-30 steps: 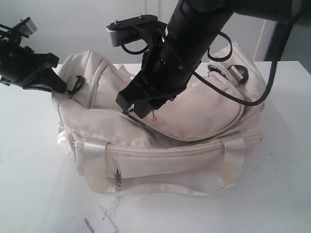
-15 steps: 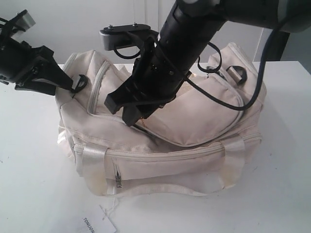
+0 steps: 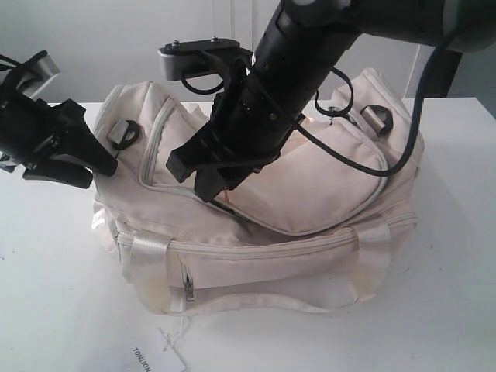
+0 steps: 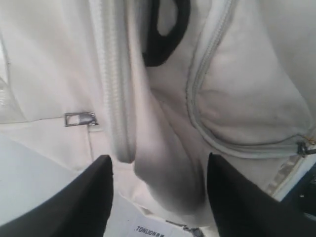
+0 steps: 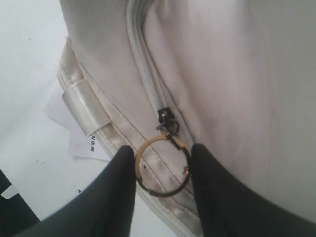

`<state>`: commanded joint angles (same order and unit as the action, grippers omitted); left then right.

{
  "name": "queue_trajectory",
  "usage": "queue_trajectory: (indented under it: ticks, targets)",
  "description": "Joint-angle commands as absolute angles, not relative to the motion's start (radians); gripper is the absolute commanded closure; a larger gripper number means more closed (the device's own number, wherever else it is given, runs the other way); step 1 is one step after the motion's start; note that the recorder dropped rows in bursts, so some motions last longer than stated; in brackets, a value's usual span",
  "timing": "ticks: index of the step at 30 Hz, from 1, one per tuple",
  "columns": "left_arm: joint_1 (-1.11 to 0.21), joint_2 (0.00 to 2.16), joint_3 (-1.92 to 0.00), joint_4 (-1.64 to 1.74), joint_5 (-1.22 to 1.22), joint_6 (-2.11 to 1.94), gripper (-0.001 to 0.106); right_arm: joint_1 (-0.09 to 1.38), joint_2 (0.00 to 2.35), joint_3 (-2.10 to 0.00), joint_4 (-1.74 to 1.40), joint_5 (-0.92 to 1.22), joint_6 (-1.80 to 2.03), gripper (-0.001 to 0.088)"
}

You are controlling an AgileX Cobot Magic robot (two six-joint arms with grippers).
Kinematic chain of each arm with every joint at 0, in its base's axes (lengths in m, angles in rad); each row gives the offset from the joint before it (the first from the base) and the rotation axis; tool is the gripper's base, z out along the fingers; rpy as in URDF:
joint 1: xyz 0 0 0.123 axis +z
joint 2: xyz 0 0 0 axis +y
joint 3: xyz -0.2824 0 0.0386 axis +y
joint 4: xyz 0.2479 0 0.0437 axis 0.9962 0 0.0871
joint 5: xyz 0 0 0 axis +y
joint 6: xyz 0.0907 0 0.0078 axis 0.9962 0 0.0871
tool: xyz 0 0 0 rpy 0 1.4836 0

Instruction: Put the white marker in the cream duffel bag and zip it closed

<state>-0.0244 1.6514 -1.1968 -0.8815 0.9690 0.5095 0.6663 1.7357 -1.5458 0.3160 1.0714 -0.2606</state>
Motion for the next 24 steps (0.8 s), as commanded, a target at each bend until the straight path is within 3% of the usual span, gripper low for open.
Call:
queue_trajectory:
  ticks: [6,8,11,12,13,24]
  targets:
    - [-0.024,1.651,-1.151,-0.885,0.916,0.523,0.048,0.666,1.736,-1.546,0.316,1.069,-0.262,0.0842]
    - [-0.024,1.651,-1.141,-0.882,0.908,0.526,0.059,0.666,1.736,-1.546,0.316,1.069,-0.262,0.0842]
    - [-0.024,1.651,-1.141,-0.882,0.905,0.556,0.085,0.666,1.736,-1.546,0.316,1.081,-0.262,0.0842]
    - [-0.024,1.651,-1.141,-0.882,0.905,0.57,0.102,0.666,1.738,-1.546,0.316,1.099,-0.262,0.0842]
    - [-0.024,1.651,-1.141,-0.882,0.905,0.591,0.105,0.666,1.738,-1.546,0.316,1.113,-0.262,0.0842]
    - [-0.024,1.651,-1.141,-0.819,0.885,0.628,0.105,0.666,1.738,-1.544,0.206,1.221,-0.262,0.0842]
